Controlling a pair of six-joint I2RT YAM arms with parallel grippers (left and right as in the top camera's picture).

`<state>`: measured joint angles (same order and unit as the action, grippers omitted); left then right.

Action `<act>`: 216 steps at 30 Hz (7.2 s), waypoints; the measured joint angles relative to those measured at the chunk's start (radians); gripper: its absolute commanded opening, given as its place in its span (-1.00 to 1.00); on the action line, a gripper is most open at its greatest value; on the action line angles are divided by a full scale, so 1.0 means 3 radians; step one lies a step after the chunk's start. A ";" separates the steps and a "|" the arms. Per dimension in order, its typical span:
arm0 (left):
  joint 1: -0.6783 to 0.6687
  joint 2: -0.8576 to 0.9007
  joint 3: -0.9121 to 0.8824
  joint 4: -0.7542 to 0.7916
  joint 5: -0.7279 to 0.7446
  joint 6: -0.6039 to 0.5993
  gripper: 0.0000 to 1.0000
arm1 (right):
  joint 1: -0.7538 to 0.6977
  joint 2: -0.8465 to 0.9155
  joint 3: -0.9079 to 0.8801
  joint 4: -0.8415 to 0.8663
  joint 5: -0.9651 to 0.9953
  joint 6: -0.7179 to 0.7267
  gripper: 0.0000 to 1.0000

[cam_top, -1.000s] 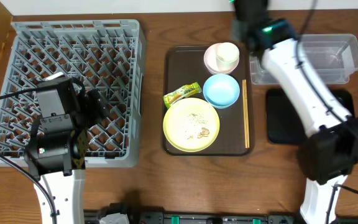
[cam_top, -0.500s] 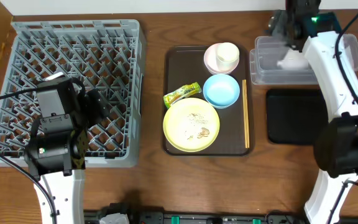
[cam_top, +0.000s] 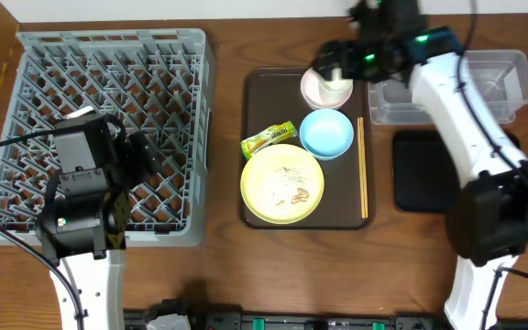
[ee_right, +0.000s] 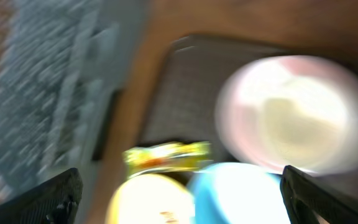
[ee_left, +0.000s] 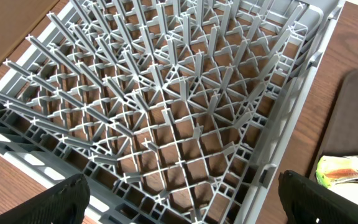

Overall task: Sort waste into correct bins and load items into the dishwasher
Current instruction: 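Carry the tissue with the right gripper and drop it in the clear bin, then grasp the yellow snack wrapper on the tray with the right gripper, then carry the wrapper with the right gripper and drop it in the clear bin, then grasp the rim of the light-blue bowl with the right gripper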

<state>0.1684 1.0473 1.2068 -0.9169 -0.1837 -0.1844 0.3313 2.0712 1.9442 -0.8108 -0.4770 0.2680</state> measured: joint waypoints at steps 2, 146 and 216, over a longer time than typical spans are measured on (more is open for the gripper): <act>0.0000 0.0000 0.0000 -0.0001 0.0001 0.0000 0.96 | 0.0223 0.0000 0.0000 0.0027 -0.0092 -0.0039 0.99; 0.0000 0.0000 0.0000 -0.0001 0.0000 0.0000 0.96 | -0.0350 -0.0070 -0.0015 -0.0259 0.1097 0.1091 0.98; 0.0001 0.0000 0.0000 0.0000 0.0000 -0.0001 0.96 | 0.1335 0.0740 0.0512 -0.0501 0.1813 0.0919 -0.97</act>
<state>0.1688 1.0473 1.2068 -0.9169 -0.1837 -0.1848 0.7319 2.2932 2.0979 -0.9611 0.0669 0.5438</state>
